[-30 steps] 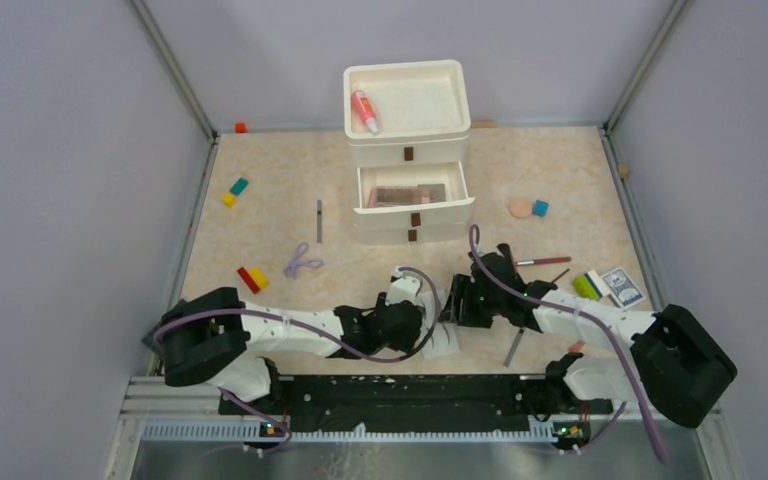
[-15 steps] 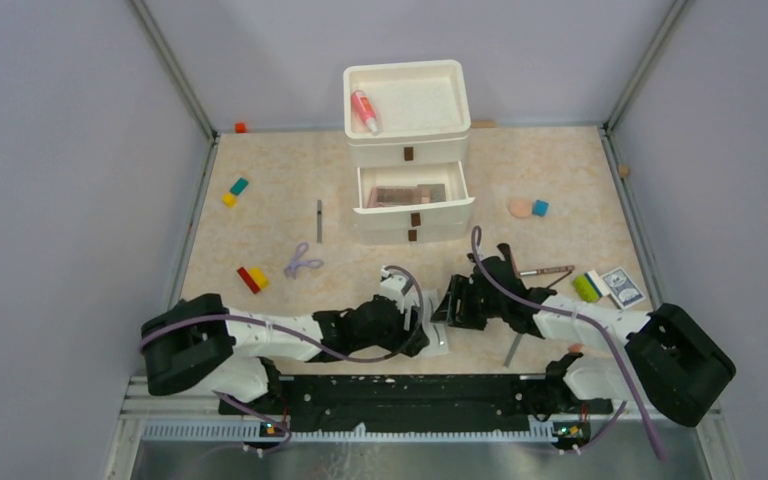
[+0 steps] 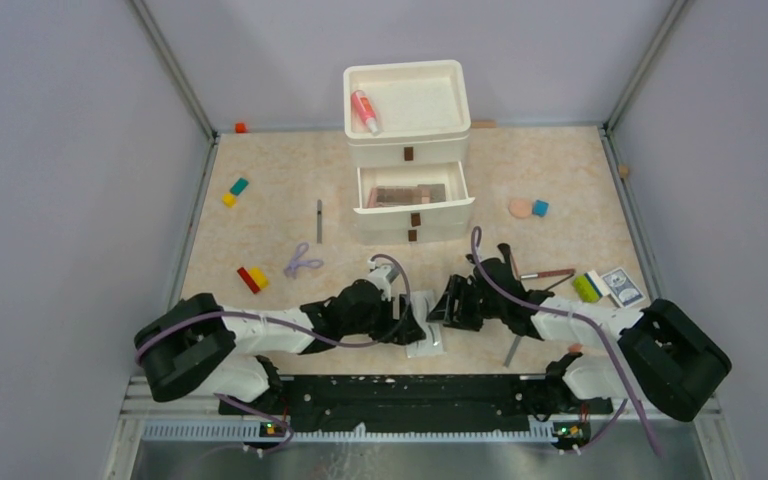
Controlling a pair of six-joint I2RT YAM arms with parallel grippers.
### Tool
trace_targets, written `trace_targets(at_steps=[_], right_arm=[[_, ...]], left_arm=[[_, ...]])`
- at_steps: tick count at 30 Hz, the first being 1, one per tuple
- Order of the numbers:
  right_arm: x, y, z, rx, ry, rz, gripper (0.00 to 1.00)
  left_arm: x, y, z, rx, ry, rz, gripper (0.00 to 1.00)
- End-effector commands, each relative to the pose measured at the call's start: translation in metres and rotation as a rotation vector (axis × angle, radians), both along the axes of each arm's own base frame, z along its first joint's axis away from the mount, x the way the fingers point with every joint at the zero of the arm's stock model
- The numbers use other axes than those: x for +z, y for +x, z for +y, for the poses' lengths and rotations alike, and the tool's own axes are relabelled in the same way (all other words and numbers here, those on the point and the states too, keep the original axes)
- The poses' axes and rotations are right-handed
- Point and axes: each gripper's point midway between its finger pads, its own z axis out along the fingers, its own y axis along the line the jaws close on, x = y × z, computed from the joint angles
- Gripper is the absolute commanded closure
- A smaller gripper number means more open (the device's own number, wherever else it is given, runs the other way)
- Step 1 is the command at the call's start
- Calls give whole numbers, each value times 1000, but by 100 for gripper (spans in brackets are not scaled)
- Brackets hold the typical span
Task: Organize the makeup
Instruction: Pick up the makeup from the center of the board.
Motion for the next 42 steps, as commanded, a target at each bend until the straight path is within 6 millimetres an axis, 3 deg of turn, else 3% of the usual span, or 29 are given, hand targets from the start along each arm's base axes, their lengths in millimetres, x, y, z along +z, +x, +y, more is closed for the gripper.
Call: trace_targets(at_steps=[1,20,42], right_arm=[[-53,-40,-33,-15,-133,166,44],[-63,-37,-34,-75,-94,158,43],[-50,-31,-29,-139,71,137,41]], left_arm=[[-60,-28,51,12,177,172,20],[-76,-28,58,15,215,196,20],[-87,-25,44,-26,219,225,21]])
